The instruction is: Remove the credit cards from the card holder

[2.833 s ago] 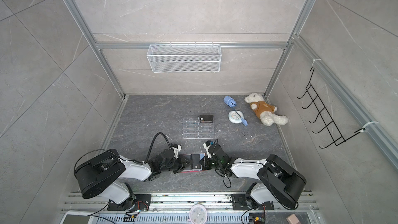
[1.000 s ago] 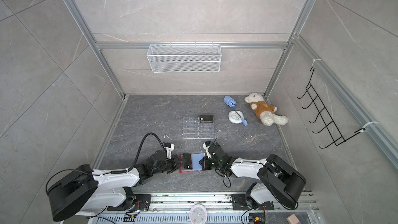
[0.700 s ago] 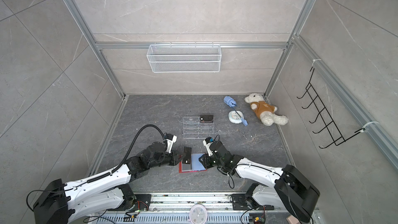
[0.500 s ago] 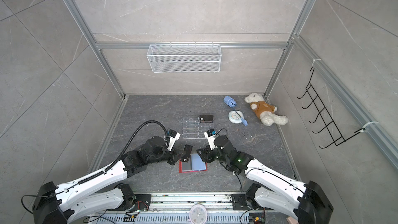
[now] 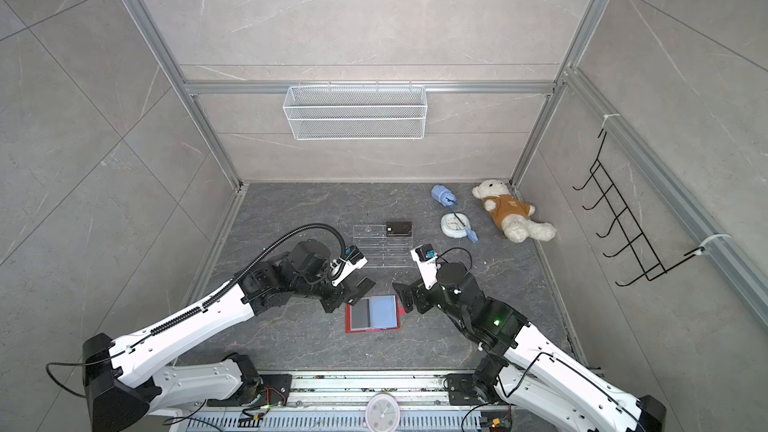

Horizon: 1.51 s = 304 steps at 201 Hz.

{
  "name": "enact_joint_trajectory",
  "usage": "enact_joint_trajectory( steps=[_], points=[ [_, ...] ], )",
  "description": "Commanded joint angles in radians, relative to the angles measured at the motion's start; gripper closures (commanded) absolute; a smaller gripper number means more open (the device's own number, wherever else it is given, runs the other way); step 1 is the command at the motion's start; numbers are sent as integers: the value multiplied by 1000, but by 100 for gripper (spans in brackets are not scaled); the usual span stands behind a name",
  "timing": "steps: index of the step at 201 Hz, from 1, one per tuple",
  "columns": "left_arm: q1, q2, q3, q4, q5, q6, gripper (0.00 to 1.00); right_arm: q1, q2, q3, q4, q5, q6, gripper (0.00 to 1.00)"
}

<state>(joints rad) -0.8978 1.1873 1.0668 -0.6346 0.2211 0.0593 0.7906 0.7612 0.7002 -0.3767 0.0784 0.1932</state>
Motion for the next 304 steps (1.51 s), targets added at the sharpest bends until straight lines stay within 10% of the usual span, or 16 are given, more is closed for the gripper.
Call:
enact_joint_trajectory(
  steps=[1,304],
  points=[
    [2,13,74,-85,55,170,100,-3,-22,37,-46,-16,-2,0],
    [139,894,1115,-472,-61,804,100,-4,-223,255,-458,-64,104,0]
  ],
)
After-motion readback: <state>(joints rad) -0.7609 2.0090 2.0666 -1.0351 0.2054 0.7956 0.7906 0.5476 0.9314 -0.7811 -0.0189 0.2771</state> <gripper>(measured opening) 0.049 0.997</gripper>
